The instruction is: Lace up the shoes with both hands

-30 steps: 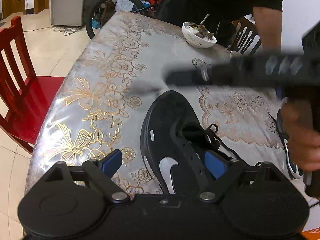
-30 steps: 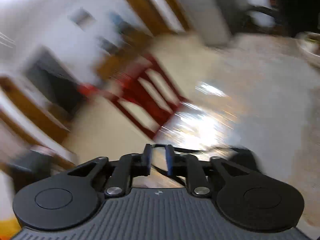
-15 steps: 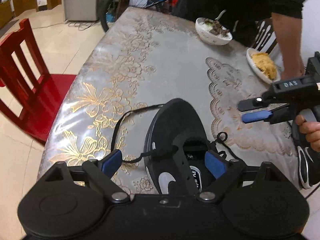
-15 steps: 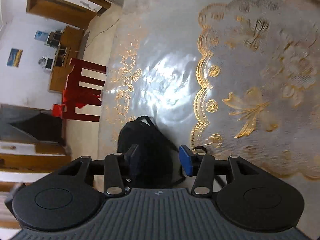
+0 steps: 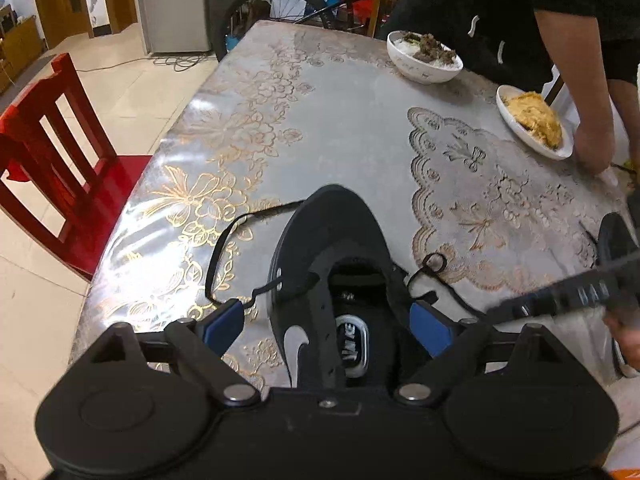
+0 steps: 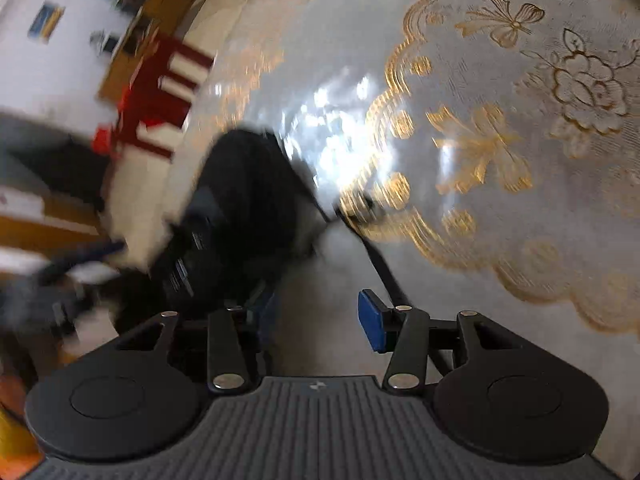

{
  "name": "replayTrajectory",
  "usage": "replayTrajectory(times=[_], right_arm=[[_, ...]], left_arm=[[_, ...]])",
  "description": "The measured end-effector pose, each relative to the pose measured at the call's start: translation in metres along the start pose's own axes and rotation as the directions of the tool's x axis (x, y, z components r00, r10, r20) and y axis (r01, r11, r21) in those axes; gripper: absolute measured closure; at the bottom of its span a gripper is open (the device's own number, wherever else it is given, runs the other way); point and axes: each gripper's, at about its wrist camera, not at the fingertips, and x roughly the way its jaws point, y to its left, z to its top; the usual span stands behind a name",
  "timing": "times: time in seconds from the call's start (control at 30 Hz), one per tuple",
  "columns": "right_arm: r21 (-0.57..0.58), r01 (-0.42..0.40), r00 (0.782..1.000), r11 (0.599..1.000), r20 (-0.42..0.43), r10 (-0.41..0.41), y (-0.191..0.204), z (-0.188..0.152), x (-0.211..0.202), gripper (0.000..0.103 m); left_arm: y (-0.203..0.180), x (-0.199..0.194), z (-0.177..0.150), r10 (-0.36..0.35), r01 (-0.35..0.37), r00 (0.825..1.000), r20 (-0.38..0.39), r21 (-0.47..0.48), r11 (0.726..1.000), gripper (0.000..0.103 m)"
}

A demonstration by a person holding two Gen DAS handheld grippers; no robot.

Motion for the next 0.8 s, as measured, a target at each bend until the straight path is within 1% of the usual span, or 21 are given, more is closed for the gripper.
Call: replayTrajectory(times=[0.07,0.13,0.2,0.23,0.3,0.4,0.5,0.67,0.7,0.73,0.8], right_arm=[[-0.073,0.037,0.999,0.997,0.005,-0.037,0.001,-0.013,0.003,0.054],[-0.120,0.074,0.997,0.990,0.021,-0.072,0.004,-0.020,0.013,0.054],[-0.132,0.110,0.994,0.985,0.038,-0.106,0.002,-0.029,0.015,0.054],[-0.127,0.116,0.993,0.985,0.045,-0.111,0.000,-0.033,0.013,0.054],[-0.113,0.104,0.994,0.988,0.056,-0.098,-0.003,-0.043,0.011,0.054],[-0.115,0.063,0.997,0.991,0.052,-0.057,-0.002,-0.057,0.016,0.054],[-0.128,0.019,0.999,0.992,0.030,-0.015,0.010,-0.067,0.034,0.055],[-0.132,-0.083,0.995,0.988,0.041,0.089,0.033,-0.069,0.050,0.055],[-0.141,-0.085,0.995,0.986,0.046,0.093,0.037,-0.068,0.051,0.055],[-0.145,-0.071,0.995,0.987,0.061,0.081,0.040,-0.069,0.049,0.055],[-0.145,-0.036,0.995,0.989,0.092,0.049,0.032,-0.075,0.036,0.055]], left_arm=[[-0.001,0.001,-0.004,-0.002,0.002,1.000,-0.002,-0.004,1.000,0.014],[0.000,-0.001,-0.006,-0.010,0.010,1.000,0.004,-0.011,1.000,0.014],[0.000,-0.004,-0.010,-0.014,0.015,1.000,0.015,-0.018,1.000,0.014],[0.001,-0.005,-0.011,-0.016,0.017,1.000,0.020,-0.021,1.000,0.014],[0.001,-0.007,-0.016,-0.004,0.004,1.000,0.020,-0.018,1.000,0.014],[0.005,-0.006,-0.024,0.015,-0.015,1.000,0.012,-0.019,1.000,0.014],[0.011,-0.006,-0.029,0.013,-0.012,1.000,0.006,-0.047,0.999,0.014],[0.020,-0.009,-0.033,0.022,-0.021,1.000,0.016,-0.076,0.997,0.014],[0.020,-0.010,-0.033,0.026,-0.024,0.999,0.022,-0.072,0.997,0.014],[0.020,-0.012,-0.034,0.029,-0.027,0.999,0.029,-0.068,0.997,0.014],[0.019,-0.015,-0.035,0.033,-0.030,0.999,0.043,-0.060,0.998,0.014]])
